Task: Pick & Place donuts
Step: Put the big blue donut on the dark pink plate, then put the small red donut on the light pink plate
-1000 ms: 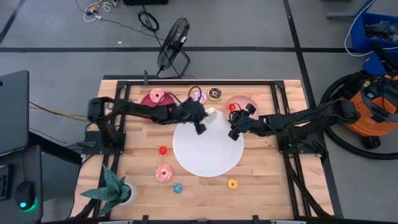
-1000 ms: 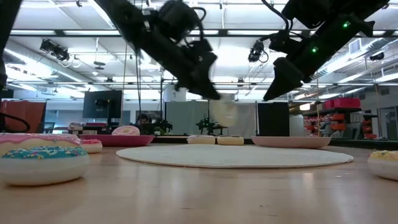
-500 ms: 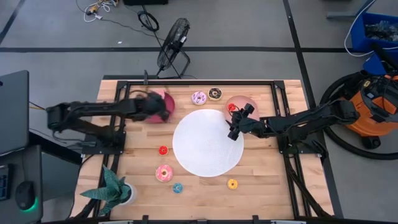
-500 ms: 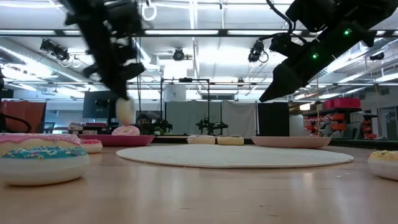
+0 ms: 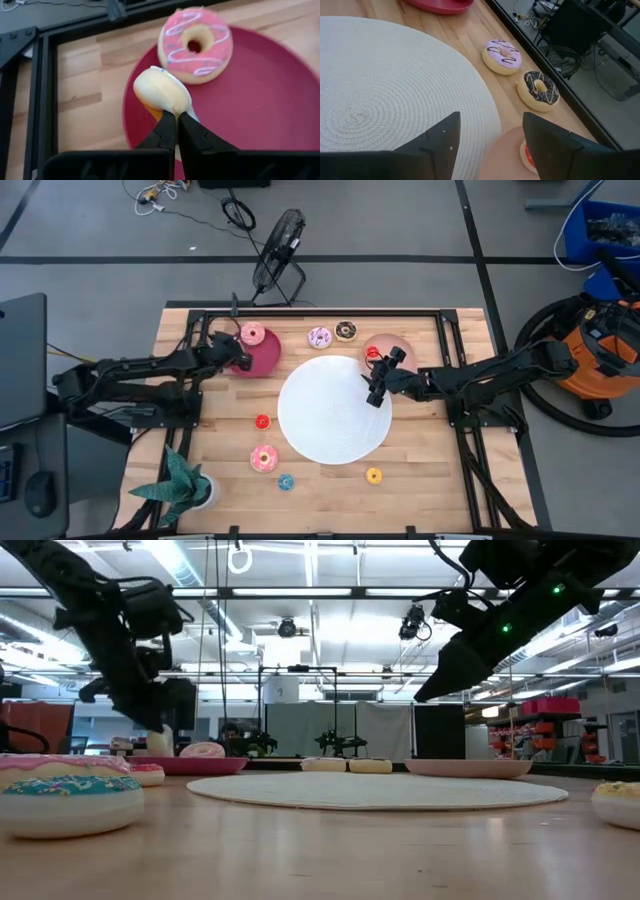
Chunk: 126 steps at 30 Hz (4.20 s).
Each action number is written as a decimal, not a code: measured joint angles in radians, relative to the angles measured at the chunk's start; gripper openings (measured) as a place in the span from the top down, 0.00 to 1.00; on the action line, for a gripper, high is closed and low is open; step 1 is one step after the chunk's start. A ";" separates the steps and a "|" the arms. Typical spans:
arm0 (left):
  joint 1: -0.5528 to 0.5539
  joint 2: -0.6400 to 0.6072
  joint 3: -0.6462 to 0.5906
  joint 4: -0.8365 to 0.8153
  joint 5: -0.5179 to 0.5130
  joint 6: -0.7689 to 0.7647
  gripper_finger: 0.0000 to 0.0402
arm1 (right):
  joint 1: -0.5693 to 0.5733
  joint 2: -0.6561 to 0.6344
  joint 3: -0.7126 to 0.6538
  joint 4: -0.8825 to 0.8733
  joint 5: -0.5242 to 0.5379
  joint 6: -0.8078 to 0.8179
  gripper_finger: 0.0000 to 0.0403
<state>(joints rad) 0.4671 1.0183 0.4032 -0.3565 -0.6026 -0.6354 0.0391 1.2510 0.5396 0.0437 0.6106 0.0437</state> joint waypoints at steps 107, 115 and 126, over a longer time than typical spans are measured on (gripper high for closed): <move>-0.672 0.316 0.125 0.509 0.142 0.189 0.99 | 0.000 0.059 0.000 0.189 -0.520 -0.171 0.45; -0.629 0.494 0.126 0.997 0.024 0.483 0.99 | -0.010 0.214 0.000 0.521 -0.522 -0.041 0.45; -0.596 0.725 0.148 1.420 -0.001 0.674 0.99 | -0.064 0.344 0.001 0.732 -0.512 0.082 0.45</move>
<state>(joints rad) -0.1289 1.7436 0.5515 1.0634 -0.6033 0.0387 -0.0250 1.5952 0.5404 0.7755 0.0990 0.1261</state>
